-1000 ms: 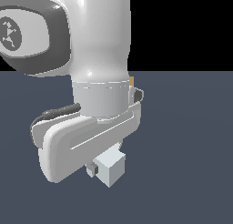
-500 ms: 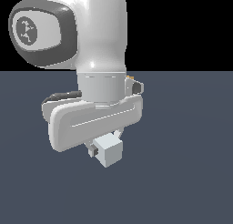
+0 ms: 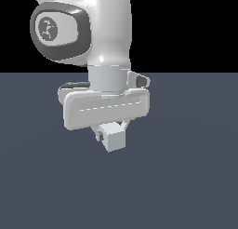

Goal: Insert the peg into the horizontal hole in a box.

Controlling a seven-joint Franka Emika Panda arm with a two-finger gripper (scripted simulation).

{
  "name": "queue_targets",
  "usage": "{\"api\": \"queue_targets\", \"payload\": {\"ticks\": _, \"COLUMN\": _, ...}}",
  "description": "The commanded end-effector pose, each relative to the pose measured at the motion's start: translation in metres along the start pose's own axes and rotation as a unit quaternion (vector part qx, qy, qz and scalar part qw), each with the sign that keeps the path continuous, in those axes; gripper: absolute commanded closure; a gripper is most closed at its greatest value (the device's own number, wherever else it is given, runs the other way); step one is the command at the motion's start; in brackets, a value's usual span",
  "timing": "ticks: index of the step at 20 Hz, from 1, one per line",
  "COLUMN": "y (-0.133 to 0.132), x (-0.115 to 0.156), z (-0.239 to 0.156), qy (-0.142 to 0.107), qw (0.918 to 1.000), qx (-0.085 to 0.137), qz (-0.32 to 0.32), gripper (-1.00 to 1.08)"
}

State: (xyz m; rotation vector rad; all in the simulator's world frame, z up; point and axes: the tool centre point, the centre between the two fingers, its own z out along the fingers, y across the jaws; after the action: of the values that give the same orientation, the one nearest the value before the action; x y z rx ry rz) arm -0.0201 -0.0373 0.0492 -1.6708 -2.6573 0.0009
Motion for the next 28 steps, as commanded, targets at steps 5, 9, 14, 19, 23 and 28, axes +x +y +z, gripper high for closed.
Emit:
{"api": "queue_targets", "payload": {"ticks": 5, "y": 0.016, "x": 0.014, "z": -0.008, "qy": -0.001, "qw": 0.9984, "qx": -0.001, "qz": 0.056, "gripper": 1.08}}
{"api": "queue_targets", "payload": {"ticks": 9, "y": 0.023, "x": 0.019, "z": -0.011, "qy": -0.001, "qw": 0.997, "qx": -0.001, "qz": 0.078, "gripper": 1.08}}
{"api": "queue_targets", "payload": {"ticks": 14, "y": 0.028, "x": 0.022, "z": -0.013, "qy": -0.001, "qw": 0.9957, "qx": -0.001, "qz": 0.093, "gripper": 1.08}}
{"api": "queue_targets", "payload": {"ticks": 19, "y": 0.029, "x": 0.023, "z": -0.013, "qy": -0.001, "qw": 0.9955, "qx": -0.001, "qz": 0.095, "gripper": 1.08}}
{"api": "queue_targets", "payload": {"ticks": 23, "y": 0.03, "x": 0.022, "z": -0.015, "qy": -0.001, "qw": 0.9954, "qx": -0.002, "qz": 0.096, "gripper": 1.08}}
{"api": "queue_targets", "payload": {"ticks": 28, "y": 0.029, "x": 0.023, "z": -0.013, "qy": 0.0, "qw": 0.9954, "qx": -0.001, "qz": 0.096, "gripper": 1.08}}
